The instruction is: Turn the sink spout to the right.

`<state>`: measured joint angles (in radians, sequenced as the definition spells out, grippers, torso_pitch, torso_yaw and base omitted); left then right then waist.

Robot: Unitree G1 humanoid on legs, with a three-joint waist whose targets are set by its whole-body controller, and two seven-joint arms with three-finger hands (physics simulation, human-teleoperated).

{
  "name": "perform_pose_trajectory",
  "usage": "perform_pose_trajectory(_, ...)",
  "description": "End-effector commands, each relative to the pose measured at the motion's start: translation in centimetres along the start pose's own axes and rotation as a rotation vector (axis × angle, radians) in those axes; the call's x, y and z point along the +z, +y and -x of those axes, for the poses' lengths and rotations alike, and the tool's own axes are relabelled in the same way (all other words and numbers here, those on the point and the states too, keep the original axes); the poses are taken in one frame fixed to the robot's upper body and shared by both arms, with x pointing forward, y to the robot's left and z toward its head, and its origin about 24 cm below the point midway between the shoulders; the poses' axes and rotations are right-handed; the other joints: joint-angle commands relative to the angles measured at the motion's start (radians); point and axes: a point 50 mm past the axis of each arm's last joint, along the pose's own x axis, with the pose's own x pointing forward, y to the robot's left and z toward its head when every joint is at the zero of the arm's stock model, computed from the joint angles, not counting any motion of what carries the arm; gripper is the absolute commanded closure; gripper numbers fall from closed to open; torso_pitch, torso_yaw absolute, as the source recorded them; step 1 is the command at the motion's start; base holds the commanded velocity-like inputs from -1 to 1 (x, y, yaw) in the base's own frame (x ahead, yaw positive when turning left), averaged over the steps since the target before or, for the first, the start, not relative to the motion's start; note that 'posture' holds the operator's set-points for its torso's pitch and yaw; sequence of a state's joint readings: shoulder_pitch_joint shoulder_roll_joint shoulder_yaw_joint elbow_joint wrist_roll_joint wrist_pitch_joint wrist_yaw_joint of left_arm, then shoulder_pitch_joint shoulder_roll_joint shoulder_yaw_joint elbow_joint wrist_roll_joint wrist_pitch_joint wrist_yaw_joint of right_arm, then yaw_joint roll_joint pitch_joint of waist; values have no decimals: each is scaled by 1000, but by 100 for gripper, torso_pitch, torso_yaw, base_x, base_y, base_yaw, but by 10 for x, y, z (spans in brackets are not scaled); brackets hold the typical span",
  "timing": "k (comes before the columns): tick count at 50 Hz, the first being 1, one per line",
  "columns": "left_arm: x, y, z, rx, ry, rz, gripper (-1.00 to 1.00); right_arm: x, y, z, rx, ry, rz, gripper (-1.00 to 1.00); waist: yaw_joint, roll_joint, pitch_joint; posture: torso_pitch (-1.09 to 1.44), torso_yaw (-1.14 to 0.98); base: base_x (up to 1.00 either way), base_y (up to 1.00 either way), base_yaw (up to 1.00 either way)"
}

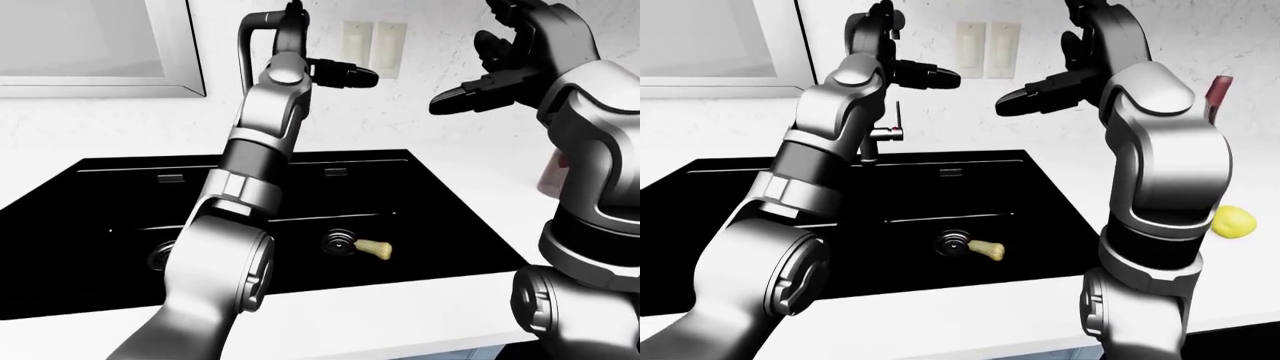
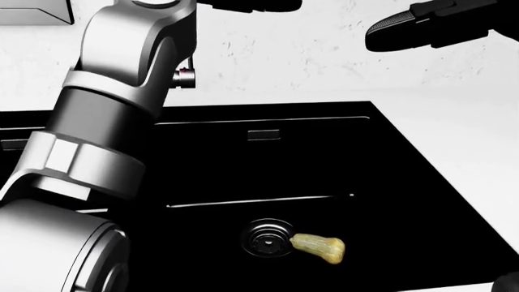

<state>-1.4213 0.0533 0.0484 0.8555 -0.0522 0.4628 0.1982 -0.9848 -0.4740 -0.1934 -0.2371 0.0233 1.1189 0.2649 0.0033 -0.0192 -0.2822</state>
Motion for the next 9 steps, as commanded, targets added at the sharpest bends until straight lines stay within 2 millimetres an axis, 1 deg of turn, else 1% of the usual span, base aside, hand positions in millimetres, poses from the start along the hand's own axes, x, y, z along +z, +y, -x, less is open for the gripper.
perform_pose_trajectory(1, 26, 3, 3, 9, -97, 5, -100, 16, -5, 4, -24, -74, 12, -100, 0, -5, -13, -43, 0, 0, 0, 0)
perform_pose_trajectory(9, 20, 1, -1, 10, -83, 1, -100, 18, -5, 4, -25, -76, 15, -100, 0, -6, -13, -43, 0, 0, 0, 0)
